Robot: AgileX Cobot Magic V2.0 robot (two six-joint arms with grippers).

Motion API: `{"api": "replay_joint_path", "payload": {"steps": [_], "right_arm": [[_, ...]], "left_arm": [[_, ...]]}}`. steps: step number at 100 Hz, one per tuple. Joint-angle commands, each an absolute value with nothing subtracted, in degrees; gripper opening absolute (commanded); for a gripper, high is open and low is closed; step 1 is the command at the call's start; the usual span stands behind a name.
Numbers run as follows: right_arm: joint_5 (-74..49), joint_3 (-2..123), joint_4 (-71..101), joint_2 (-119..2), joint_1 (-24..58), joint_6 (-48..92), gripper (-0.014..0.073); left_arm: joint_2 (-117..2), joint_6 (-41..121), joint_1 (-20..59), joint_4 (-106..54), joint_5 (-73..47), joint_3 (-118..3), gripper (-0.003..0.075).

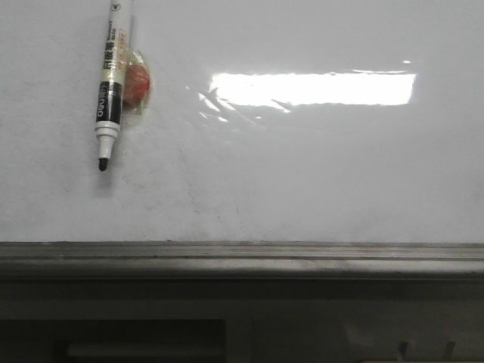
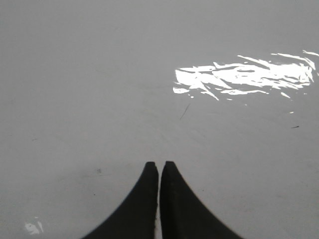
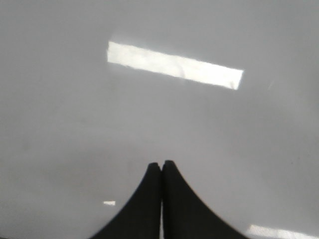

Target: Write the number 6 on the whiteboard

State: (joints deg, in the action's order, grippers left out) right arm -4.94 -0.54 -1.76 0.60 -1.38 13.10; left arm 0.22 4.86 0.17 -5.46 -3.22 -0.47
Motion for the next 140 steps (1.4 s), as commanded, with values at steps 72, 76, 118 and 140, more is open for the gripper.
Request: {"api": "replay_joint_path", "payload": {"steps": [72, 76, 118, 140], "right_arm": [[0.0, -1.87, -2.35, 1.56, -1.77, 13.2, -0.0065], [0.0, -1.87, -2.35, 1.56, -1.77, 13.2, -0.0065], [0.0, -1.87, 15.5, 1.56, -1.77, 13.2, -0.0065], [1.54, -1.77, 35.6, 1.56, -1.77, 13.2, -0.0065]], "left_arm": [[2.03, 4.33, 0.31, -5.88, 0.99, 2.27, -0.002], [2.03, 4.33, 0.31, -5.88, 0.99, 2.27, -0.002], [2.03, 4.33, 0.31, -15.28, 0.83, 2.27, -0.002], [2.03, 4.33, 0.31, -37.12, 2.64, 2.1, -0.002]]}}
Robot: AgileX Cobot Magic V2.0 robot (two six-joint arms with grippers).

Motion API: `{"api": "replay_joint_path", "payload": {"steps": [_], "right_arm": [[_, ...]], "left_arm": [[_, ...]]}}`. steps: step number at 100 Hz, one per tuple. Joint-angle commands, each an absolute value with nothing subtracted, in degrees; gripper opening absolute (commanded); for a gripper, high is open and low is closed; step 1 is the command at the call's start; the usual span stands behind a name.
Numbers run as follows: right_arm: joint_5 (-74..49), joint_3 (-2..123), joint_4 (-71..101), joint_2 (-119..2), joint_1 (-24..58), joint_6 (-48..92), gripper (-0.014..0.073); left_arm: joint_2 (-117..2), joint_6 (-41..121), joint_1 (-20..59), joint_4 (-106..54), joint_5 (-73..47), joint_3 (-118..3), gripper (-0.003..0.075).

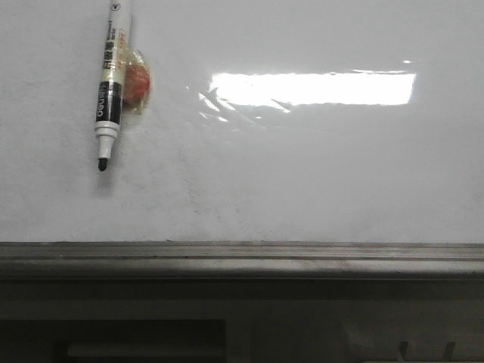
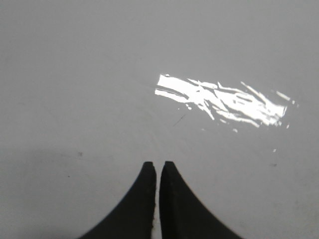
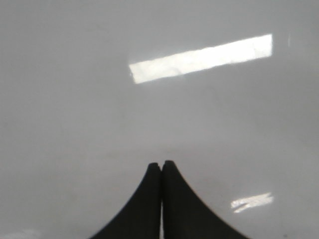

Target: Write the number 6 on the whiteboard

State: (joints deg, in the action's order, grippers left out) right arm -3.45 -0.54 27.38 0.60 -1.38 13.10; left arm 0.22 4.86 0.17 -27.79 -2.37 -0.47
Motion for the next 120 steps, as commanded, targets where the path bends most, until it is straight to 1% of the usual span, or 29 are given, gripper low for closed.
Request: {"api": "replay_joint_path", "payload": {"steps": [1, 7, 15, 27, 39, 48, 57, 65, 68, 72, 75, 79, 86, 87, 92, 94, 97, 98, 100, 101, 105, 109, 120], "right_arm": [[1.54, -1.77, 36.14, 1.56, -1.77, 13.2, -0.0065], [0.53, -0.89, 38.35, 1.56, -1.77, 13.2, -0.0065], [-3.72, 1.9, 37.96, 1.28, -1.77, 13.2, -0.0063], [-11.47, 8.0, 33.83, -2.16, -1.77, 13.2, -0.0045], [-19.04, 15.2, 31.1, -10.28, -1.77, 13.2, -0.0045], [-22.86, 20.34, 30.46, -17.05, -1.77, 13.2, -0.0045], [-25.24, 24.12, 30.35, -22.32, -1.77, 13.2, -0.0045], [-27.35, 26.58, 30.35, -25.29, -1.77, 14.23, -0.004], [-28.06, 27.1, 30.46, -26.14, -1.77, 15.1, -0.0029], [-28.94, 27.55, 30.58, -26.59, -1.77, 15.93, 0.001], [-29.26, 27.55, 30.71, -26.88, -1.77, 16.21, 0.0053], [-29.37, 27.55, 30.72, -26.88, -1.77, 16.19, 0.0139], [-29.62, 27.55, 31.04, -26.88, -1.77, 16.19, 0.0318], [-29.62, 27.55, 31.03, -26.88, -1.77, 16.19, 0.0353], [-29.62, 27.55, 31.33, -26.88, -1.77, 16.19, 0.0447], [-29.62, 27.55, 31.42, -26.88, -1.77, 16.19, 0.0472], [-29.62, 27.55, 31.47, -26.88, -1.77, 16.19, 0.0492], [-29.62, 27.55, 31.47, -26.88, -1.77, 16.19, 0.0495], [-29.62, 27.55, 31.47, -26.88, -1.77, 16.19, 0.0495], [-29.62, 27.55, 31.47, -26.88, -1.77, 16.19, 0.0491], [-29.62, 27.55, 31.56, -26.88, -1.77, 16.19, 0.0486], [-29.62, 27.55, 31.56, -26.88, -1.77, 16.19, 0.0484], [-29.62, 27.55, 31.56, -26.88, -1.77, 16.19, 0.0469]], "left_arm": [[2.03, 4.33, 0.31, -38.55, 2.64, 2.13, -0.002], [2.03, 4.33, 0.31, -42.07, 2.22, 1.4, -0.002], [1.93, 4.45, 0.31, -41.78, 0.0, -0.63, -0.002], [-0.44, 4.99, 0.31, -37.12, -8.65, -7.6, -0.002], [-7.58, 5.41, 0.31, -30.54, -19.66, -17.32, -0.002], [-13.75, 7.72, 0.31, -29.71, -26.23, -22.97, -0.002], [-18.45, 12.53, 0.31, -29.82, -29.8, -26.41, -0.002], [-21.5, 13.28, 1.29, -30.26, -31.27, -28.43, -0.0019], [-22.5, 13.53, 1.92, -31.18, -31.42, -28.69, -0.0018], [-23.35, 15.51, 3.03, -33.06, -31.69, -28.93, -0.001], [-24.17, 17.43, 3.88, -34.34, -31.95, -28.95, 0.0011], [-25.01, 20.35, 5.15, -36.8, -31.98, -28.95, 0.0046], [-26.83, 23.02, 7.14, -40.51, -31.79, -28.95, 0.0155], [-27.24, 23.24, 7.32, -40.9, -31.71, -28.95, 0.0183], [-28.74, 25.22, 8.65, -43.88, -31.29, -28.95, 0.0295], [-29.67, 26.0, 9.11, -45.17, -30.79, -28.95, 0.0364], [-30.43, 27.13, 9.68, -46.96, -30.25, -28.95, 0.0414], [-30.97, 27.45, 9.81, -47.43, -30.12, -28.95, 0.0446], [-31.5, 28.59, 10.23, -49.07, -29.83, -28.95, 0.0475], [-32.06, 29.02, 10.35, -49.59, -29.72, -28.95, 0.0502], [-33.79, 32.29, 11.19, -53.11, -29.28, -28.95, 0.0553], [-35.33, 35.93, 12.04, -56.84, -29.05, -28.95, 0.0561], [-40.54, 46.23, 14.62, -68.13, -28.44, -28.95, 0.0529]]}}
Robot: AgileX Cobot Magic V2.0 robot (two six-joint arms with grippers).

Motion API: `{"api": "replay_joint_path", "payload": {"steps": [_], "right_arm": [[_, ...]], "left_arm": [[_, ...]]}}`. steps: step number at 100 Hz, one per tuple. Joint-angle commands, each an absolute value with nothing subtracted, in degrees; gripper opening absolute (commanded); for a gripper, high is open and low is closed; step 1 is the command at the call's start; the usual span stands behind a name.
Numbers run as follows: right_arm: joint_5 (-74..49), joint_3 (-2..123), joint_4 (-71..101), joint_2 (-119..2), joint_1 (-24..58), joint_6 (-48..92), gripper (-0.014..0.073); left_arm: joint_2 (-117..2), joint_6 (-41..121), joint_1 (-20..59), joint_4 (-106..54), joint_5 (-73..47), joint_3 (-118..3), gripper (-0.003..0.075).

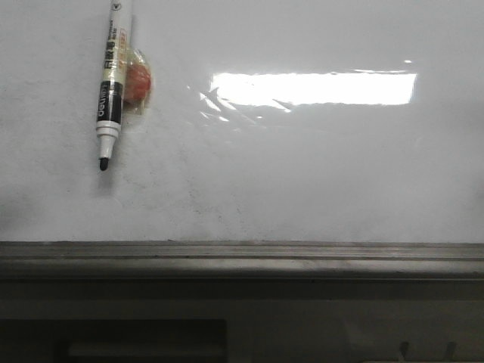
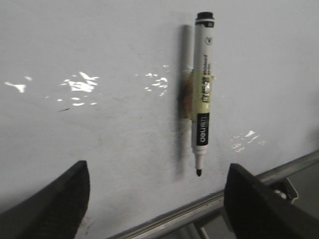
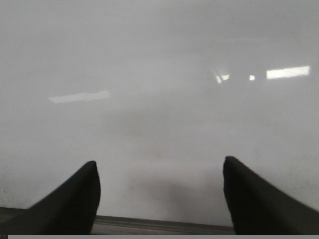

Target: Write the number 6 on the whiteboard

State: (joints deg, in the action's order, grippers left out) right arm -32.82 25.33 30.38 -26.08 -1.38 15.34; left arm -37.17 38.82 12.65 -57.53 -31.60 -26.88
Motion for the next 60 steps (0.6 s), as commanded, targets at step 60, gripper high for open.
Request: {"api": "replay_joint_path", "payload": {"steps": [60], "right_arm": [[-29.51, 27.55, 31.56, -26.88, -1.77, 16.19, 0.0468]], "left_arm": [[-63.57, 59.48, 28.56, -81.07, -18.04, -35.62, 0.047]]}}
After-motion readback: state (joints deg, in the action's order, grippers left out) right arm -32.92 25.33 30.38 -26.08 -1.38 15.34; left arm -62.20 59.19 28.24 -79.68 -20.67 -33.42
